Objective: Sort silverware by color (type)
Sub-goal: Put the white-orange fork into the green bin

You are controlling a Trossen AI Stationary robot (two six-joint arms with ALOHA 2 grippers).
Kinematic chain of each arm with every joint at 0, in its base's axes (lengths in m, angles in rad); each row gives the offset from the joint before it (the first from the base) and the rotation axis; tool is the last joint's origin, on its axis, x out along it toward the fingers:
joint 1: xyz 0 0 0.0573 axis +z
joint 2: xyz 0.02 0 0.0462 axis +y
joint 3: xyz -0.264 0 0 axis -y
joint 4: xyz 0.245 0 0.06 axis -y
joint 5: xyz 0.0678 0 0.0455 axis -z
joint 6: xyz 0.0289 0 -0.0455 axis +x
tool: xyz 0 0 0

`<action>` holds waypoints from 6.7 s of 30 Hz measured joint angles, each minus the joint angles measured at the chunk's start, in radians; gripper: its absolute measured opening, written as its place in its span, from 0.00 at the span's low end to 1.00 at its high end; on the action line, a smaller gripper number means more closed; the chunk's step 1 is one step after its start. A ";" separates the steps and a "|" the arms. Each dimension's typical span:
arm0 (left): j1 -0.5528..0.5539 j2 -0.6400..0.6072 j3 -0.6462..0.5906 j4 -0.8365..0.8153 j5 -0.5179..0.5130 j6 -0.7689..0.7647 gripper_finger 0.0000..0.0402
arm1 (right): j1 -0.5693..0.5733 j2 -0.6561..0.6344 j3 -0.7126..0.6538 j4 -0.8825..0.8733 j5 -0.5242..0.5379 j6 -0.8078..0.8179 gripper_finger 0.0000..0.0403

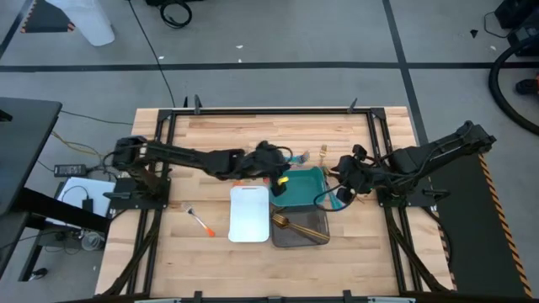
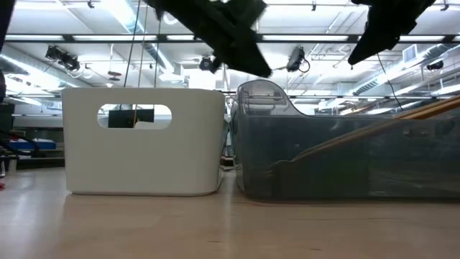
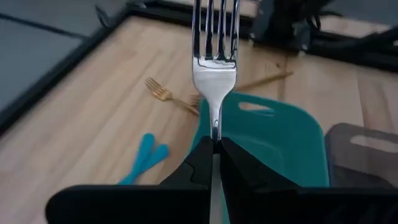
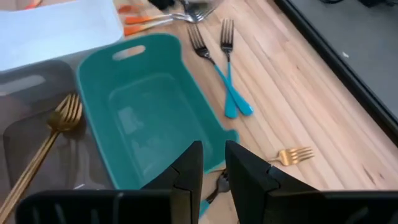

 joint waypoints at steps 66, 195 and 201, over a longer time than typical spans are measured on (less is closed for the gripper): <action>0.003 0.307 0.459 -0.565 0.088 -0.140 0.28 | 0.050 0.011 0.000 -0.011 0.066 -0.014 0.20; -0.751 -0.113 -0.050 -1.337 0.088 -2.011 0.17 | -0.071 0.064 -0.016 0.647 -0.208 -0.795 0.20; -0.712 -0.150 -0.175 -1.182 0.076 -2.048 0.14 | -0.071 0.064 -0.016 0.633 -0.278 -0.779 0.20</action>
